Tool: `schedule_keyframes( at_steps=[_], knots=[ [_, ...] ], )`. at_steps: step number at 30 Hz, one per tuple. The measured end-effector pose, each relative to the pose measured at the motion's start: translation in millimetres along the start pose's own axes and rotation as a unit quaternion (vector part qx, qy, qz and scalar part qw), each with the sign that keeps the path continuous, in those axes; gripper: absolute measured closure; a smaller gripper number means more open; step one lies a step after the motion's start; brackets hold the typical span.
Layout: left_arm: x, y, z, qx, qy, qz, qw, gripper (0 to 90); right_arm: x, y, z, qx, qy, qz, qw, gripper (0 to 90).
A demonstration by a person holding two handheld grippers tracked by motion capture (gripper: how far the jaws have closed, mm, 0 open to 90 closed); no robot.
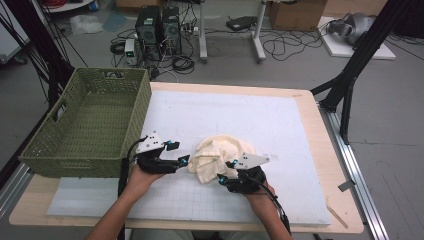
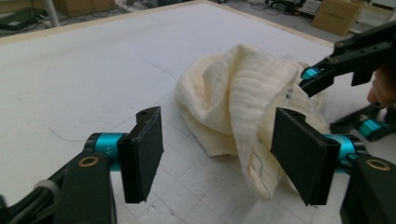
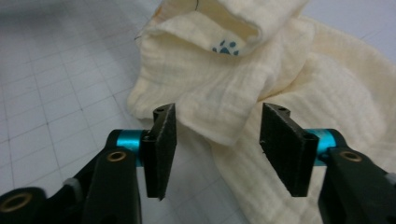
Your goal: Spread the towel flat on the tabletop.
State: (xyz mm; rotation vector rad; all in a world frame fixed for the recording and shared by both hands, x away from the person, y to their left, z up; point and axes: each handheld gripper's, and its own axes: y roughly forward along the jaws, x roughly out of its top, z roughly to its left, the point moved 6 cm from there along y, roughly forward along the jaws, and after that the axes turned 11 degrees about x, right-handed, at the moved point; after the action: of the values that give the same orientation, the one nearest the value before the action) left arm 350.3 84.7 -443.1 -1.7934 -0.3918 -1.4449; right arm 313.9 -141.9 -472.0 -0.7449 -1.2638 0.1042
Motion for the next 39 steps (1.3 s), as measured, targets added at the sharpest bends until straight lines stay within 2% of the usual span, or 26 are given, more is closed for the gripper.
schedule_keyframes(
  at_steps=[1,3,4,5,7,8,10,11,14,16,20,21,23,24,25,30,34,39],
  knots=[
    [-1.9,1.1,-3.4,-0.015,0.007,0.007,0.9998,42.2,0.0,0.4,0.2,0.006,0.003,0.0,1.0,57.6],
    [-3.1,2.2,-5.3,-0.019,0.012,0.011,0.9997,47.0,0.7,0.6,-0.6,0.011,0.001,-0.001,0.9999,68.3],
    [-6.0,4.9,-9.5,-0.03,0.023,0.023,0.999,50.2,1.0,0.2,-0.2,0.014,0.001,-0.001,0.9999,77.2],
    [-7.9,6.3,-11.6,-0.032,0.029,0.031,0.9986,53.1,1.7,-0.5,-0.5,0.012,-0.002,-0.001,0.9999,81.1],
    [-9.9,8.0,-13.7,-0.034,0.034,0.039,0.9981,55.3,2.6,-1.1,-0.9,0.01,0.0,-0.001,1.0,83.2],
    [-14.1,11.2,-17.0,-0.035,0.046,0.052,0.997,62.4,5.8,-2.8,-3.5,0.004,-0.001,-0.004,1.0,83.9],
    [-16.3,12.6,-17.8,-0.035,0.051,0.06,0.9963,68.0,10.0,-5.6,-6.0,0.001,0.0,-0.009,1.0,84.1],
    [-19.7,15.9,-19.7,-0.031,0.056,0.079,0.9948,71.7,12.4,-7.1,-7.2,-0.003,0.0,-0.012,0.9999,84.1],
    [-21.8,18.4,-21.5,-0.027,0.072,0.084,0.9935,84.4,18.9,-11.4,-11.7,-0.009,0.002,-0.016,0.9998,84.0],
    [-22.3,19.1,-20.5,-0.023,0.075,0.086,0.9932,86.7,23.0,-13.7,-15.2,-0.013,0.002,-0.015,0.9998,84.1],
    [-23.3,20.0,-17.4,-0.018,0.068,0.089,0.9936,87.4,30.4,-16.3,-24.7,-0.022,0.003,-0.015,0.9997,84.1],
    [-23.4,20.0,-15.9,-0.016,0.065,0.09,0.9937,87.4,36.2,-17.4,-36.0,-0.032,0.005,-0.009,0.9994,84.1],
    [-22.9,18.9,-11.8,-0.013,0.055,0.089,0.9945,87.4,42.7,-18.1,-49.5,-0.043,0.011,-0.002,0.999,84.2],
    [-22.9,18.9,-11.8,-0.013,0.055,0.089,0.9945,87.4,42.7,-18.1,-49.5,-0.043,0.011,-0.002,0.999,84.2],
    [-22.6,17.9,-8.8,-0.01,0.05,0.088,0.9948,87.4,48.6,-17.4,-63.3,-0.055,0.014,0.009,0.9983,84.2],
    [-22.8,16.6,-2.9,-0.002,0.037,0.088,0.9954,87.4,58.3,-13.2,-94.7,-0.086,0.026,0.024,0.9957,84.4],
    [-21.8,15.4,-2.1,0.0,0.032,0.083,0.996,87.4,60.0,-11.5,-117.3,-0.111,0.039,0.041,0.9923,84.6],
    [-19.0,12.9,0.2,-0.003,0.018,0.073,0.9972,87.5,52.7,-15.8,-144.3,-0.146,0.076,0.049,0.9851,85.0]
  ],
)
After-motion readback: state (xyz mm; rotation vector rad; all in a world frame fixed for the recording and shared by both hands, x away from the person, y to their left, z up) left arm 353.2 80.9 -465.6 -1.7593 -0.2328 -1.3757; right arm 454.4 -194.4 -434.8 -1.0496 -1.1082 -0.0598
